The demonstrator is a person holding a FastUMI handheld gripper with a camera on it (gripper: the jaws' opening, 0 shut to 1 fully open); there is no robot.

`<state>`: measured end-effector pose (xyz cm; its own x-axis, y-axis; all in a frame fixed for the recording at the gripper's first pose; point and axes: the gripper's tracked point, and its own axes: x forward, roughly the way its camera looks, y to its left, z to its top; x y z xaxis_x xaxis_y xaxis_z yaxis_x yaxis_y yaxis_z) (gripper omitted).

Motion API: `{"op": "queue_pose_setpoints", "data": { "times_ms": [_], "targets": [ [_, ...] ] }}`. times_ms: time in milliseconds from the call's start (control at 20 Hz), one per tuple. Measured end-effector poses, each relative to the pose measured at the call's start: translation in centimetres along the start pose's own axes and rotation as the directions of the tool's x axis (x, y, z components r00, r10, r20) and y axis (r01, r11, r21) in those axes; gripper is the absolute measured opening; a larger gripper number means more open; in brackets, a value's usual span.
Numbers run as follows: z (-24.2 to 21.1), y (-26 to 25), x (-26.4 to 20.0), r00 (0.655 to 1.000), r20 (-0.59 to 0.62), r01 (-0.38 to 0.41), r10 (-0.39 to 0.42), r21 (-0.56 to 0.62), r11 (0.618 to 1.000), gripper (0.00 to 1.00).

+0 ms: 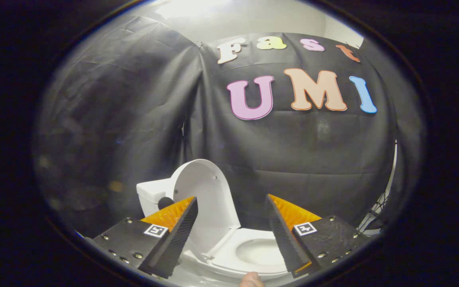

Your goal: Open the toilet lid.

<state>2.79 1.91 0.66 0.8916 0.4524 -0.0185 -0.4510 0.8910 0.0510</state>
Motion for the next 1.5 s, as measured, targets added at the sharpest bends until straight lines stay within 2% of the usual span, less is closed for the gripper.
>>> {"op": "queue_pose_setpoints", "data": {
  "times_ms": [600,800,1500],
  "targets": [
    [0.9,-7.2,-3.3,0.993,-0.001,0.116,-0.116,0.001,0.993,0.99],
    [1.9,-8.6,-4.5,0.991,0.026,0.128,-0.129,0.033,0.991,0.99],
    [1.0,-10.6,-5.9,0.988,0.011,0.156,-0.157,0.031,0.987,0.99]
  ]
}}
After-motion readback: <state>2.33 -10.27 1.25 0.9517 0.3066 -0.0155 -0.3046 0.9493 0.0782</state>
